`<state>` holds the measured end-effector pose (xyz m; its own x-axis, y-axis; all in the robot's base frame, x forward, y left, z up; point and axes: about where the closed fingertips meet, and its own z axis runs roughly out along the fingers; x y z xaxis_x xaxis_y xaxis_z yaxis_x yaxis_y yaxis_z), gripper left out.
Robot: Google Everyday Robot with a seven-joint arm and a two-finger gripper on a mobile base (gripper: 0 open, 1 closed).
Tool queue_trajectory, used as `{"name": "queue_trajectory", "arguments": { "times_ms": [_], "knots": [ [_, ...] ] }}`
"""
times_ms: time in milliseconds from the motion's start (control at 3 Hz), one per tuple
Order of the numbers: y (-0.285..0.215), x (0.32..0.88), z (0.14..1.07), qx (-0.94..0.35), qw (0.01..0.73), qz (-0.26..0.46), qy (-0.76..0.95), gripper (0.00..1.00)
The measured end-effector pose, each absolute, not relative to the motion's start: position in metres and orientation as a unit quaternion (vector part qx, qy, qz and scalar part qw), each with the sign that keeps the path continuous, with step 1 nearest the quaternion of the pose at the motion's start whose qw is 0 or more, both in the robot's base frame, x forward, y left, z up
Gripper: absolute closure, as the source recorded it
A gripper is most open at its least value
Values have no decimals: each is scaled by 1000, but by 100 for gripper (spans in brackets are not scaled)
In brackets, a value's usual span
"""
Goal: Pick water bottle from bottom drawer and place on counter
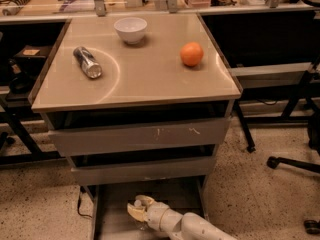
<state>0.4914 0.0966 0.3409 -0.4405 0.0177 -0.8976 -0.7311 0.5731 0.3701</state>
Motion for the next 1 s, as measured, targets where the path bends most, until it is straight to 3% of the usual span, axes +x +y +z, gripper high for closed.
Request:
{"name": "queue_trajectory", "arguments": {
  "times_ms": [1000],
  "knots": [
    [73,476,414,-223,473,337,783,100]
  ]
}}
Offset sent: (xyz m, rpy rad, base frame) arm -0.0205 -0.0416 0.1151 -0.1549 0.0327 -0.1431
